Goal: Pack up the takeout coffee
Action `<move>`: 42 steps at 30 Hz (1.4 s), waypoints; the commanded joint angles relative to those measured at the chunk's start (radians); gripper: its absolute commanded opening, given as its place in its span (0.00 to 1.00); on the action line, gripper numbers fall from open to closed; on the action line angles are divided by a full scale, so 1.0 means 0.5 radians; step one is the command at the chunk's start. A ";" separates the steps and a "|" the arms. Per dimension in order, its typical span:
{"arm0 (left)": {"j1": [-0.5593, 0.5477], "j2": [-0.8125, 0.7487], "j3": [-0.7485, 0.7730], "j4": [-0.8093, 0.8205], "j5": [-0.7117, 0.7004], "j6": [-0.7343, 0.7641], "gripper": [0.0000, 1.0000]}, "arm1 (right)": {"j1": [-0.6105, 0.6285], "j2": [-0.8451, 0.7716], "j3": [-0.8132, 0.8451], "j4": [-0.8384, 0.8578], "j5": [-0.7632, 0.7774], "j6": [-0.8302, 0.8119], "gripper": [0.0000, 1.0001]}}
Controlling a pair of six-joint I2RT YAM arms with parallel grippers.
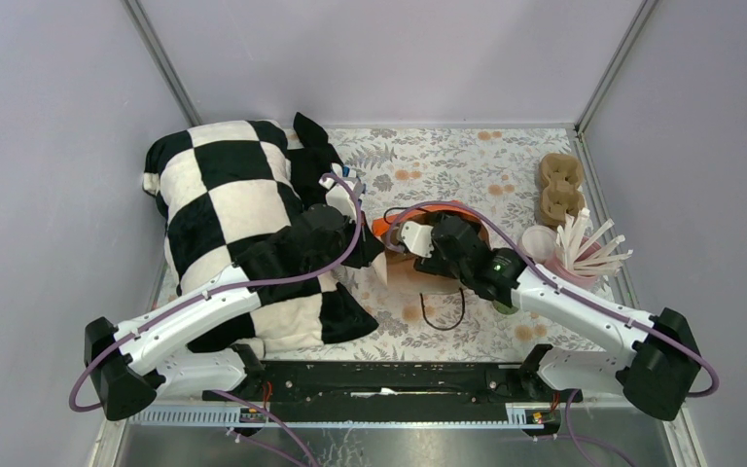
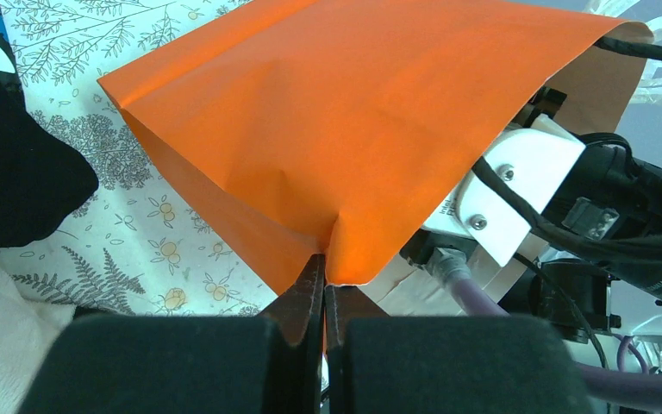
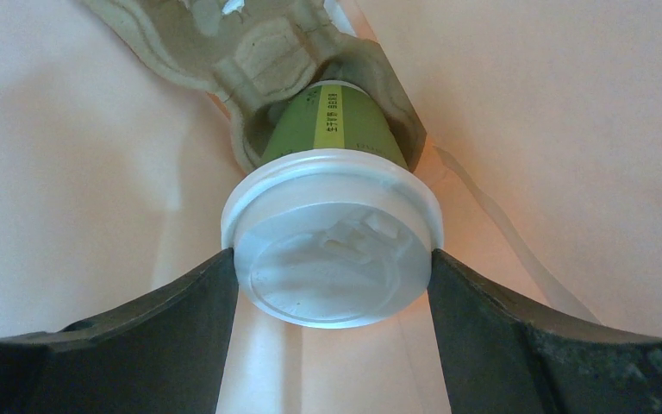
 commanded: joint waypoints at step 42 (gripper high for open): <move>-0.013 0.045 0.091 -0.154 -0.162 -0.070 0.00 | -0.213 0.568 0.362 0.186 -0.549 0.061 0.42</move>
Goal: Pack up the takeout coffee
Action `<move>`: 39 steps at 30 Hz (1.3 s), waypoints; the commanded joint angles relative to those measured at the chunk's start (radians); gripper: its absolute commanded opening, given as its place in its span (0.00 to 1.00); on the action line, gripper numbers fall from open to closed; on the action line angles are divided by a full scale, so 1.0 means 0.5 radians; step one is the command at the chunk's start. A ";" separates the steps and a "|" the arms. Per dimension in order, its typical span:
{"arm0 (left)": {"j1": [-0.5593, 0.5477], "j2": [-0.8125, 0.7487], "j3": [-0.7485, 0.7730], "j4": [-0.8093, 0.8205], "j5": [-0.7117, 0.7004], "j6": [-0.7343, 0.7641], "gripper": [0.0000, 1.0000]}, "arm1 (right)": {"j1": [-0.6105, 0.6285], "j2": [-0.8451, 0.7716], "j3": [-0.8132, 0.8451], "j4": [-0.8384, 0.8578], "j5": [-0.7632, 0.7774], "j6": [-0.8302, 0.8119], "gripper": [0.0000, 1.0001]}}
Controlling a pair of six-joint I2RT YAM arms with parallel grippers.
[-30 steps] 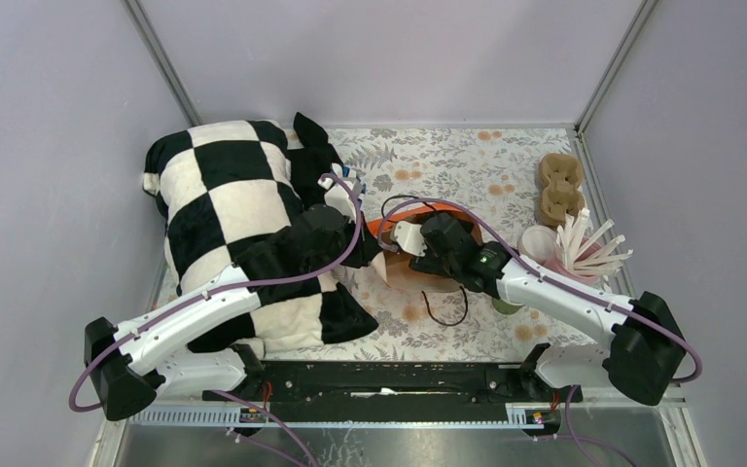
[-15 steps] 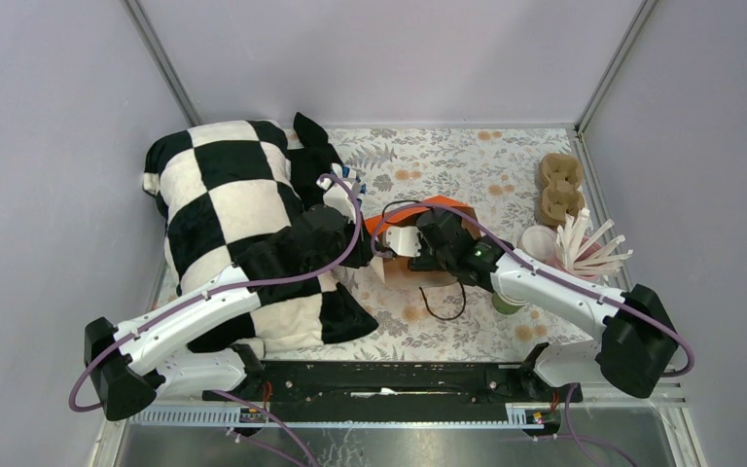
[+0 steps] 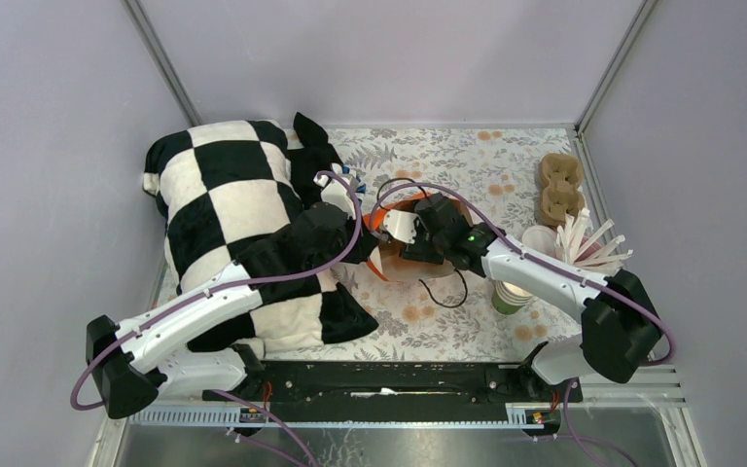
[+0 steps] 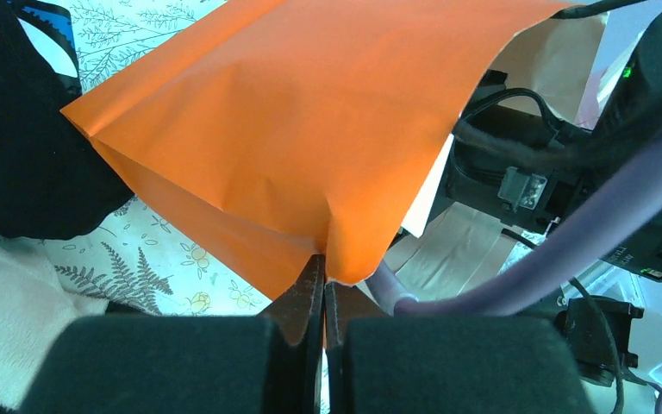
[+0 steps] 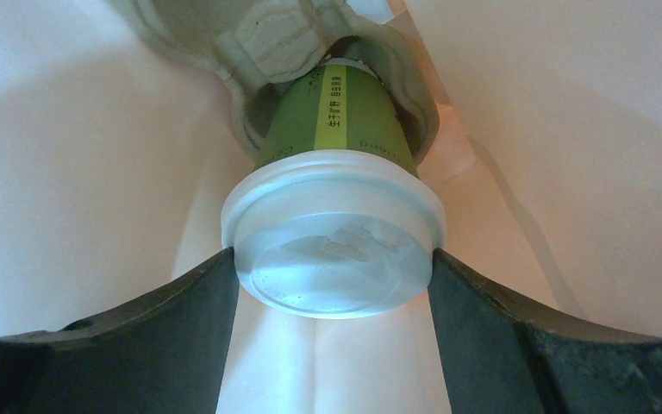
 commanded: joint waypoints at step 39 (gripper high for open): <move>-0.005 0.272 0.452 -0.558 -0.441 -0.267 0.00 | 0.085 -0.351 0.234 -0.527 -0.189 0.162 1.00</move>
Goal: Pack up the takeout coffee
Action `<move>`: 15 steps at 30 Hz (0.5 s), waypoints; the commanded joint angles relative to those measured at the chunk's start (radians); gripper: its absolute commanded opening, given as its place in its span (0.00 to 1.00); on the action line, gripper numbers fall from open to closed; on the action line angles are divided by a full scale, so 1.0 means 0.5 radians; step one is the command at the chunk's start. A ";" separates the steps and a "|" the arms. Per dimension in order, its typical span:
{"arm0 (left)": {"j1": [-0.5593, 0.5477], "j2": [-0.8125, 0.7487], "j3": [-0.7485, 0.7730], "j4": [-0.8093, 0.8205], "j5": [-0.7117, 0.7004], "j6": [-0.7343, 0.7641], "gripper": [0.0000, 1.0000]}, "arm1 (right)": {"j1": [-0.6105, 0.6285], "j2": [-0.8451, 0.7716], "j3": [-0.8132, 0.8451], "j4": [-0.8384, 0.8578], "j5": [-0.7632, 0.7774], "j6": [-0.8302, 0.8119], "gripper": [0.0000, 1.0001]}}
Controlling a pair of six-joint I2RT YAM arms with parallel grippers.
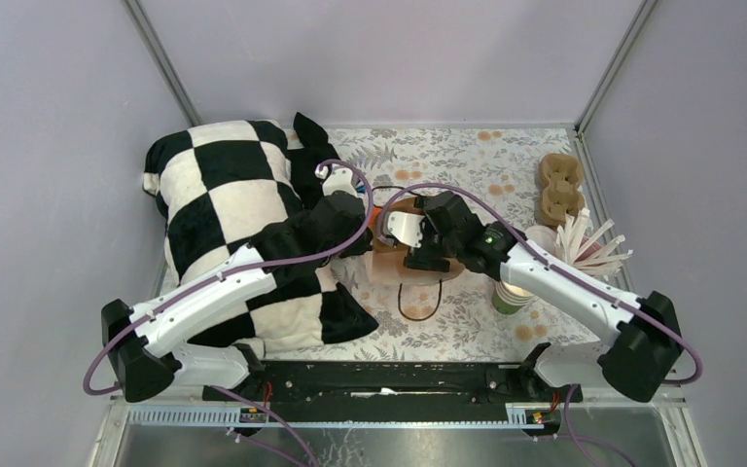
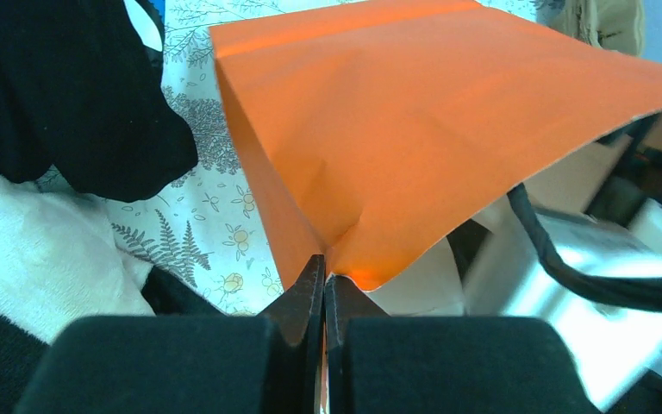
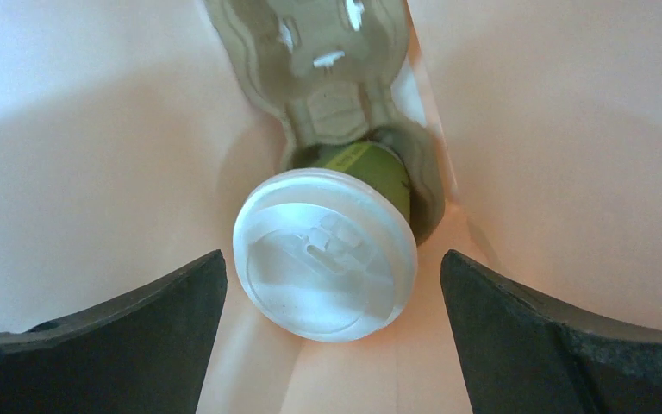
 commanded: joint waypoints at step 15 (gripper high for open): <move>0.011 0.227 0.491 -0.368 0.040 -0.206 0.00 | 0.222 -0.339 0.235 -0.742 -0.421 0.529 1.00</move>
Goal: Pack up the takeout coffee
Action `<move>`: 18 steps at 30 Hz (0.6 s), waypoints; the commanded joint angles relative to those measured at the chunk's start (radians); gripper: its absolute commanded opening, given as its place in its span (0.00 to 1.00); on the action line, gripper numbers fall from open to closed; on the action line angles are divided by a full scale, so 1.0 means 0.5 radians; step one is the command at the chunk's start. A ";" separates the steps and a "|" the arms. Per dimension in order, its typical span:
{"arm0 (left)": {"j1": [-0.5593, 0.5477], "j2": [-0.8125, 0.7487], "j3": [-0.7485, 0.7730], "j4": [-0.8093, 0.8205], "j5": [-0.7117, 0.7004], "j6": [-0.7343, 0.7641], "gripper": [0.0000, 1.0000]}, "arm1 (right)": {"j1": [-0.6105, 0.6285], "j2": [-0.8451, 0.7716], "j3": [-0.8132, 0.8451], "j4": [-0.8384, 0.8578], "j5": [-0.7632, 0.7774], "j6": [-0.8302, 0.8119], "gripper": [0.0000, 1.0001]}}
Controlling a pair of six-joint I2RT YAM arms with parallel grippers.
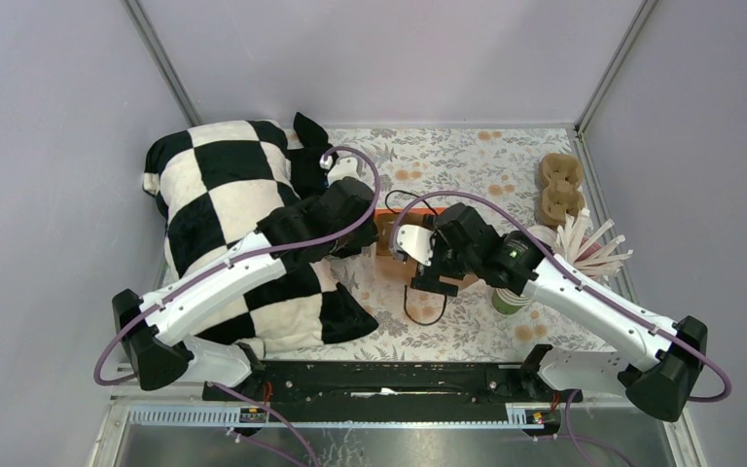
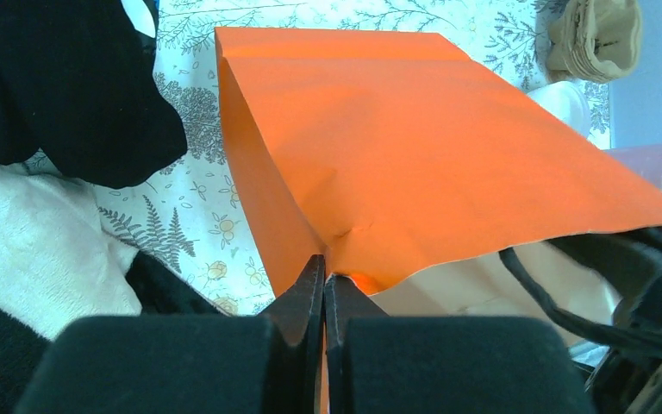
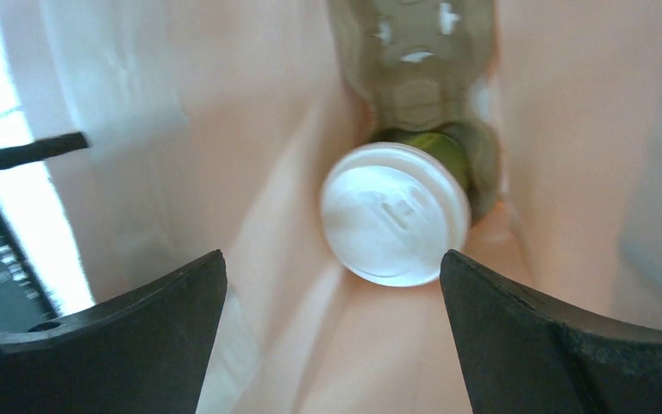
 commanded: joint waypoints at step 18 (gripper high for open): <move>0.040 0.590 1.132 -1.120 0.151 -0.322 0.00 | 0.133 0.018 1.002 -0.514 -0.617 1.110 1.00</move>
